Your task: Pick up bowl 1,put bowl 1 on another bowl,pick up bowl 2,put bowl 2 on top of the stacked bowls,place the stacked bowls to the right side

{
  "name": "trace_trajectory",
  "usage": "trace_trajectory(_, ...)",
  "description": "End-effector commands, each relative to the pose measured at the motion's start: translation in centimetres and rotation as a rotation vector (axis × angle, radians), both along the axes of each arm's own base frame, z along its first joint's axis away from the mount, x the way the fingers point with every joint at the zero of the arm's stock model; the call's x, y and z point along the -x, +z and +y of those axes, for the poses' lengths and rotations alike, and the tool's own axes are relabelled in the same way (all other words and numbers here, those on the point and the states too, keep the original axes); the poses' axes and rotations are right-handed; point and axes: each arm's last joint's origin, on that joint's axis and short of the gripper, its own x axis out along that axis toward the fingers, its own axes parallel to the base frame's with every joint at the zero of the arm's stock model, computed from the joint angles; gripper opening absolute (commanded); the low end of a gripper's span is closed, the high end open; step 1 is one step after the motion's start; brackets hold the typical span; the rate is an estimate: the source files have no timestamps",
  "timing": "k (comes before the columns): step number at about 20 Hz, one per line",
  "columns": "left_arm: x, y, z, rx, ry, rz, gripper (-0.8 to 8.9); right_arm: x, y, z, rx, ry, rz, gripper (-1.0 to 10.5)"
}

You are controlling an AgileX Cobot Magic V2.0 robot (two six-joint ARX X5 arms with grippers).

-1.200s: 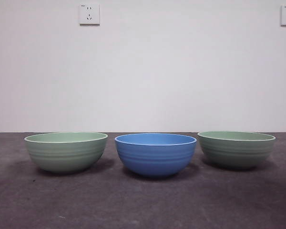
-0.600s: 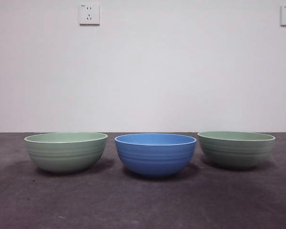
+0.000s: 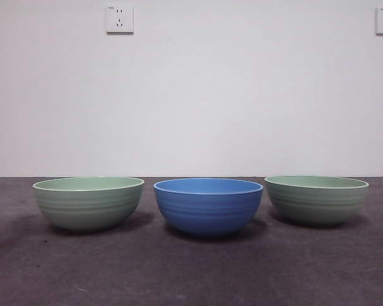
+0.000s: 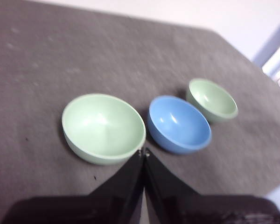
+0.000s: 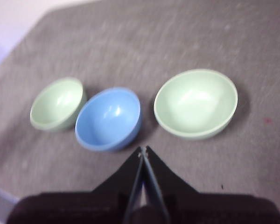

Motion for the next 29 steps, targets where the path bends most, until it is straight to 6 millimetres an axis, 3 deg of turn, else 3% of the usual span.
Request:
trace_trajectory(1,-0.2,1.4,0.0,-0.069,-0.066,0.02,-0.06,0.1,1.4,0.2,0.095,0.089,0.014,-0.1)
trace_trajectory(9,0.2,3.9,-0.4,-0.159,-0.21,0.168,-0.07,0.7,2.8,0.7,0.156,0.199,0.194,-0.1)
trace_trajectory(20,0.7,4.3,-0.7,-0.188,-0.281,0.217,0.12,1.0,2.3,1.1,0.17,0.254,0.278,0.1)
trace_trajectory(22,0.7,4.3,-0.7,-0.188,-0.277,0.219,1.62,1.0,2.3,1.1,0.167,0.251,0.28,1.2)
trace_trajectory(25,0.7,4.4,-0.7,-0.186,-0.276,0.215,5.86,1.0,2.3,1.1,0.148,0.229,0.296,4.3)
trace_trajectory(26,0.6,4.4,-0.7,-0.186,-0.276,0.211,6.63,1.0,2.3,1.1,0.145,0.226,0.299,5.4)
trace_trajectory(27,0.6,4.4,-0.7,-0.186,-0.276,0.211,6.67,1.0,2.3,1.1,0.143,0.224,0.3,6.0)
trace_trajectory(29,0.6,4.4,-0.7,-0.186,-0.275,0.212,6.64,1.0,2.3,1.1,0.144,0.224,0.3,6.2)
